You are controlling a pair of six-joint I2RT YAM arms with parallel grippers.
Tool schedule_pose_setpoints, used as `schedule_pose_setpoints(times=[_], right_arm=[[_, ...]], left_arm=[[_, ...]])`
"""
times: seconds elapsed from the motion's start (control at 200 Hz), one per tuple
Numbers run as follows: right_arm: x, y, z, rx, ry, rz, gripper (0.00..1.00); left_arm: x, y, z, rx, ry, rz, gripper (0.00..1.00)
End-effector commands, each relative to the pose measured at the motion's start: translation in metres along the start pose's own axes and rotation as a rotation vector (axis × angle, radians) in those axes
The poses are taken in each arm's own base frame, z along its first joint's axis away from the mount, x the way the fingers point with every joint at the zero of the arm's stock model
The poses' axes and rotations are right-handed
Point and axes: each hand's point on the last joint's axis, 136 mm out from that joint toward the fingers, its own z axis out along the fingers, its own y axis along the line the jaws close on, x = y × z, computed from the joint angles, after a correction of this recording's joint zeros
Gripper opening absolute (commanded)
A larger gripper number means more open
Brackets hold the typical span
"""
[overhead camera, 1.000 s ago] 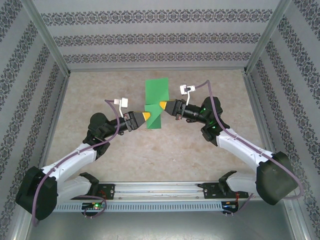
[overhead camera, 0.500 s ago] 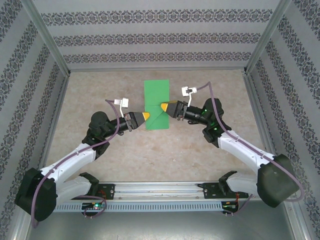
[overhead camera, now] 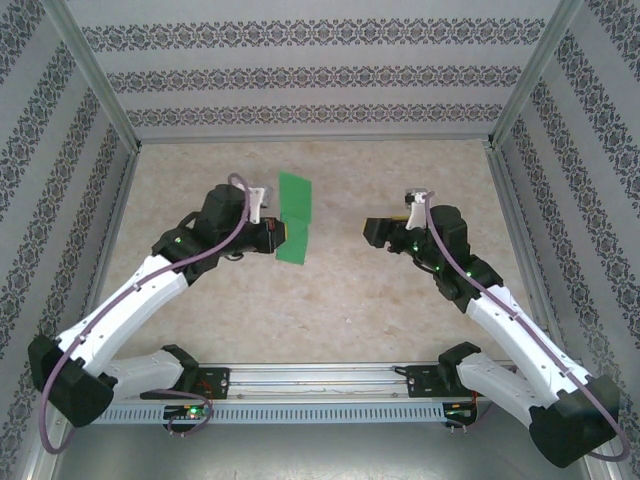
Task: Fold a paper plane with a square sheet of paper (fold left side to right side)
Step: Turn over the paper at the center of the table.
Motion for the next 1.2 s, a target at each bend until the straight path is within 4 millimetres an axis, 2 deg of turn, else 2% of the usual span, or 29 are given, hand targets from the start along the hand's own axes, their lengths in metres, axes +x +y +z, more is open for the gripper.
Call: schedule_pose_setpoints(times=[0.0, 0.05, 0.165, 0.27, 0.45, 0.59, 0.685, 0.794, 0.899, 1.134, 1.199], right_arm=[[0.018, -0.062, -0.015, 0.311, 0.06, -0.039, 0.9], [0.022, -0.073, -0.016, 0.34, 0.071, -0.018, 0.98], [0.028, -0.088, -0.016, 0.361, 0.083, 0.037, 0.98], [0.034, -0.097, -0.015, 0.367, 0.096, 0.072, 0.98], [0.043, -0.11, -0.01, 0.392, 0.109, 0.105, 0.98], [0.051, -0.112, -0.001, 0.374, 0.137, 0.118, 0.98], [0.054, -0.113, 0.002, 0.373, 0.154, 0.124, 0.98], [0.057, -0.114, 0.004, 0.368, 0.159, 0.134, 0.98], [0.059, -0.114, 0.004, 0.361, 0.164, 0.14, 0.98], [0.062, -0.111, 0.005, 0.334, 0.176, 0.149, 0.98], [0.063, -0.11, 0.006, 0.325, 0.18, 0.151, 0.98]], left_arm=[[0.046, 0.06, -0.017, -0.44, 0.23, 0.179, 0.0], [0.043, 0.066, -0.021, -0.551, 0.238, 0.231, 0.0], [0.038, 0.075, -0.031, -0.772, 0.252, 0.312, 0.0], [0.043, 0.077, -0.032, -0.916, 0.251, 0.334, 0.0], [0.084, 0.073, -0.003, -1.019, 0.249, 0.321, 0.0], [0.096, 0.07, 0.013, -1.109, 0.246, 0.351, 0.0], [0.111, 0.067, 0.039, -1.07, 0.276, 0.313, 0.0], [0.136, 0.058, 0.076, -0.934, 0.301, 0.219, 0.0], [0.15, 0.046, 0.103, -0.802, 0.309, 0.127, 0.0], [0.162, 0.029, 0.14, -0.612, 0.34, -0.011, 0.0], [0.162, 0.026, 0.146, -0.575, 0.343, -0.044, 0.04]])
